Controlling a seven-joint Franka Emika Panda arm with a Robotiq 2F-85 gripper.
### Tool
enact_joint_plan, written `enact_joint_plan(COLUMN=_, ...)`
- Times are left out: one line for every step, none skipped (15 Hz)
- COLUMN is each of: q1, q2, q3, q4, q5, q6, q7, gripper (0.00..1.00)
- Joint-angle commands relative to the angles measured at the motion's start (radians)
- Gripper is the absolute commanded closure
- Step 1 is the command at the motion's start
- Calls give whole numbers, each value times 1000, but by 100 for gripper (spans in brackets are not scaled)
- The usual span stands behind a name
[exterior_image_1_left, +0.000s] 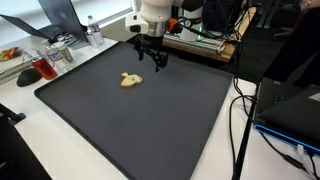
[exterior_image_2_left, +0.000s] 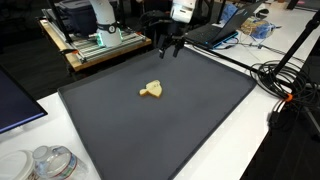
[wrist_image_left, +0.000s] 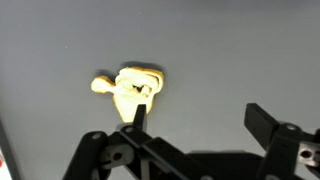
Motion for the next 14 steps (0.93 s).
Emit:
enact_joint_plan(q1=-160, q2=33, q3=218, q4=166, q5=-76, q6=-236, q7=90, gripper=0)
enact_joint_plan(q1=-201, q2=51, q3=274, q4=212, q5=-78, q6=-295, q7=90, gripper=0)
enact_joint_plan(q1=-237, q2=74, q3=320, q4=265, q5=-92, q6=-354, q7=104, gripper=0)
enact_joint_plan(q1=-272, q2=97, q3=357, q4=313, q5=-108, q6=-398, q7=123, gripper=0)
enact_joint_plan(q1=-305, q2=117, q3=391, q4=355, q5=-121, q6=-434, q7=137, gripper=0)
enact_joint_plan(q1=-325, q2=142, q3=408, q4=398, q5=-147, q6=-467, q7=164, gripper=0)
enact_joint_plan(q1=-341, q2=167, q3=421, q4=437, q5=-171, q6=-498, q7=188, gripper=0)
enact_joint_plan(q1=-359, q2=195, q3=431, q4=475, q5=-184, q6=-524, q7=199, gripper=0)
enact_joint_plan(q1=-378, q2=221, q3=439, q4=511, q5=-189, q6=-550, q7=204, gripper=0)
enact_joint_plan(q1=-397, q2=246, q3=446, q4=543, q5=-183, q6=-570, q7=198, gripper=0)
enact_joint_plan(q1=-412, q2=272, q3=447, q4=573, q5=-182, q6=-580, q7=201, gripper=0)
enact_joint_plan(q1=-426, q2=294, q3=447, q4=601, q5=-175, q6=-586, q7=203, gripper=0)
enact_joint_plan(q1=-444, q2=318, q3=447, q4=626, q5=-167, q6=-580, q7=198, gripper=0)
enact_joint_plan(q1=-463, q2=339, q3=450, q4=648, q5=-152, q6=-574, q7=187, gripper=0)
